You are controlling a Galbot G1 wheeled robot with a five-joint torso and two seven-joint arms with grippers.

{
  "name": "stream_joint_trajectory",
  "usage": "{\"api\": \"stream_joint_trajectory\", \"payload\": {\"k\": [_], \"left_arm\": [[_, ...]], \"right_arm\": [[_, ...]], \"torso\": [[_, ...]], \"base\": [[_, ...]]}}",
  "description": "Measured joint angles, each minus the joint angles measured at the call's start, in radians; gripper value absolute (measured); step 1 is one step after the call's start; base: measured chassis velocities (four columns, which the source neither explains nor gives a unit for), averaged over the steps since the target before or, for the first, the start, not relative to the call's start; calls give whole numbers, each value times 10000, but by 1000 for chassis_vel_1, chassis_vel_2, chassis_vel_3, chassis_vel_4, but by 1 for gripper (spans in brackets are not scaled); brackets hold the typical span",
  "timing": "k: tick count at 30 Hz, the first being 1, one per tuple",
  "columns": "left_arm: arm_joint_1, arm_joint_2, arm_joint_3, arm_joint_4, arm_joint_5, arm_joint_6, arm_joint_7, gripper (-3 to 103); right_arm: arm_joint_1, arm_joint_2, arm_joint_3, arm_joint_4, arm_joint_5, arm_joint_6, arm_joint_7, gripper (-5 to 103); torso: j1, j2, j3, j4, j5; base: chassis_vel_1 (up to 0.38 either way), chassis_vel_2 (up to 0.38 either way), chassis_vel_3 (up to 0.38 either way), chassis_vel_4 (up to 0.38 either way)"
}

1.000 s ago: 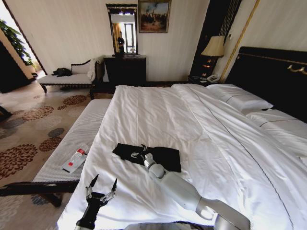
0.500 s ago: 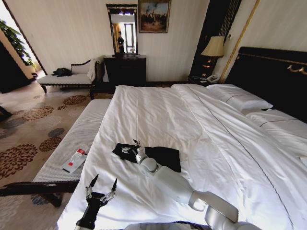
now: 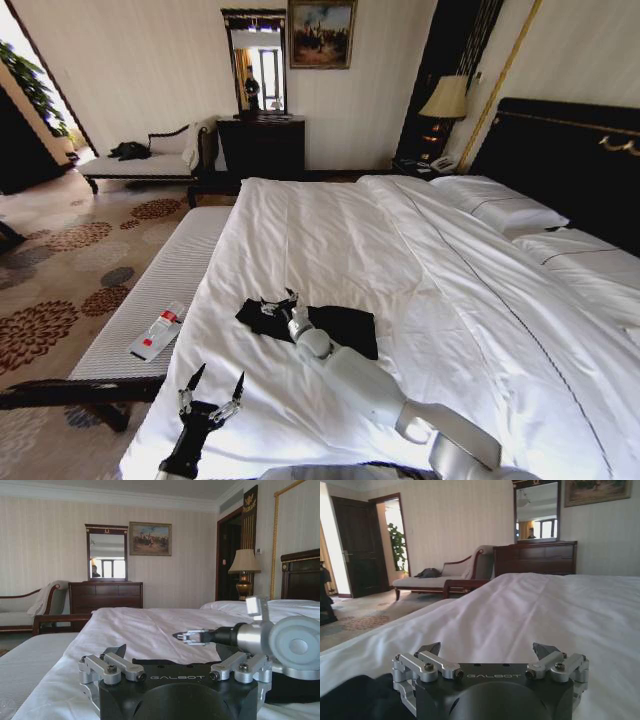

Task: Fold the clothes on the bed.

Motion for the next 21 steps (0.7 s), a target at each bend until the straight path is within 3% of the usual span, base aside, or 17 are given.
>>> {"api": "stream_joint_trajectory", "payload": {"k": [9, 15, 21], "left_arm": [[0, 0, 0, 0, 0, 0, 0, 100], [0, 0, 1, 0, 0, 0, 1, 100], [-1, 0, 0, 0, -1, 0, -1, 100]], "right_arm": [[-1055, -157, 398, -588, -684, 463, -349, 100], [-1502, -334, 1497, 238, -493, 132, -14, 100], [-2783, -1824, 3068, 2166, 138, -469, 425, 100]], "torso": [[0, -1, 0, 2, 3], [0, -1, 0, 3, 2], [0, 0, 0, 0, 2]], "base": [[0, 0, 0, 0], [0, 0, 0, 0], [0, 0, 0, 0]]}}
